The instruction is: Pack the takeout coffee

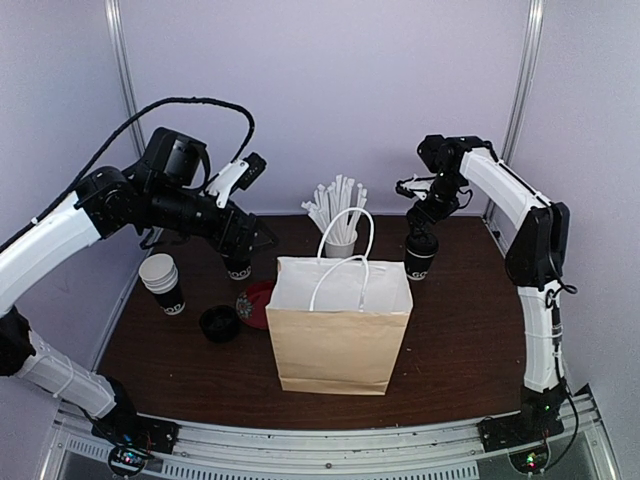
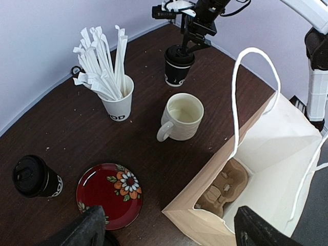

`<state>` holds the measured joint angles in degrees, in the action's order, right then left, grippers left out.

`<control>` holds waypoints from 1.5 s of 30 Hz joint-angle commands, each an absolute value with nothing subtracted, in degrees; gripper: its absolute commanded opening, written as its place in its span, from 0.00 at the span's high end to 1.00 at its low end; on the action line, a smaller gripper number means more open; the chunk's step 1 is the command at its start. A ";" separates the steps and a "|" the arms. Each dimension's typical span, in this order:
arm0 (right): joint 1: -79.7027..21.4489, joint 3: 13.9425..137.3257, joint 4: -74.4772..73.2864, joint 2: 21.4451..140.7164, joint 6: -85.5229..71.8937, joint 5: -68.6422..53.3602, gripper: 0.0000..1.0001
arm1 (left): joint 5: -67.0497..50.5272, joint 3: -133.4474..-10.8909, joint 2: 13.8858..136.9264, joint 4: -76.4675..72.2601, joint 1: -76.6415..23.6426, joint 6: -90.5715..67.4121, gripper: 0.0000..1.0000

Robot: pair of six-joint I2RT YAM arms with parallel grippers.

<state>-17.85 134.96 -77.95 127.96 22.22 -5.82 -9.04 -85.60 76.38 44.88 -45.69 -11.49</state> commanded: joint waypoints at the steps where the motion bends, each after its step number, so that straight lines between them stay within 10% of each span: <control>1: -17.49 137.13 -79.02 130.17 21.34 -4.76 0.09 | -10.19 -85.57 76.79 44.23 -45.35 -11.66 0.09; 31: -16.79 136.95 -80.71 133.74 21.30 -6.89 0.28 | -11.82 -84.99 78.58 44.24 -45.35 -13.09 0.10; 45: -16.90 108.87 -78.03 106.25 25.69 -11.48 0.33 | -10.79 -85.64 78.35 44.47 -45.34 -12.47 0.09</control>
<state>-17.21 115.72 -78.22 115.61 22.98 -8.45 -11.14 -85.58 78.35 45.06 -45.69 -12.58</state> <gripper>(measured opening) 0.724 0.906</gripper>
